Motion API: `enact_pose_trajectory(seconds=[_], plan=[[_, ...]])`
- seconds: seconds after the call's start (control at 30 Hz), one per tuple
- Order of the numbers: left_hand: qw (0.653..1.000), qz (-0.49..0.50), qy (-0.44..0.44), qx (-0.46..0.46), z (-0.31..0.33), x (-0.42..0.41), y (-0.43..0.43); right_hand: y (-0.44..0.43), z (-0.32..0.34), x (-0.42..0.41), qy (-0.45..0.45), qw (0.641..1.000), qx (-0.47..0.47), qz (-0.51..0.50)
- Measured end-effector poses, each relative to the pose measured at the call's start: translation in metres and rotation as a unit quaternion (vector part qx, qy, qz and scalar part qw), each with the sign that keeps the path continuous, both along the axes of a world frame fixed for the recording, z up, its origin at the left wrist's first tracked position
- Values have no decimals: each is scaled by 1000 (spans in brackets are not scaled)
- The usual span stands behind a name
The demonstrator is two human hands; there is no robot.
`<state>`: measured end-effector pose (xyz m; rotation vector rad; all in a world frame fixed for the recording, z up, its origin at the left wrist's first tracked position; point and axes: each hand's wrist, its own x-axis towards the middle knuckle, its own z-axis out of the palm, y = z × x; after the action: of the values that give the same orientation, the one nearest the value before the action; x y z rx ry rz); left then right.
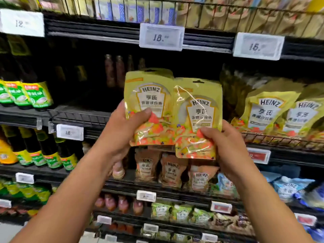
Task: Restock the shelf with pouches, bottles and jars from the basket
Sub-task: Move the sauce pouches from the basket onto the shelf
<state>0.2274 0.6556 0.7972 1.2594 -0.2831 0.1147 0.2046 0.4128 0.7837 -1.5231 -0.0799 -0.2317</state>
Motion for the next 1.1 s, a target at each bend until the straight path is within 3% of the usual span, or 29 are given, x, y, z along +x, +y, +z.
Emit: enact_pose_trajectory(seconds=[0.13,0.23,0.33,0.5,0.6,0.7,0.83,0.93,1.1], plan=[[999,-28,22,18,38,58,-5,-11,34,40,-10,999,-8,-39],[995,7,93,28,56,103,-14,-18,52,69,-2,995,-17,-98],[990,-54,131,25,64,142,-26,-26,60,97,21,989,-29,-145],[986,-38,57,153,65,196,-28,-28,67,141,47,983,-63,-168],[977,-2,40,211,66,220,-30,-29,73,158,41,982,-131,-133],[965,-27,32,257,69,234,-32,-36,74,174,27,966,-186,-176],[954,-53,12,295,68,247,-33,-43,70,192,42,948,-230,-217],[948,-59,14,313,63,255,-33,-46,70,203,90,949,-239,-183],[951,-62,22,302,58,266,-29,-47,65,219,119,957,-207,-168]])
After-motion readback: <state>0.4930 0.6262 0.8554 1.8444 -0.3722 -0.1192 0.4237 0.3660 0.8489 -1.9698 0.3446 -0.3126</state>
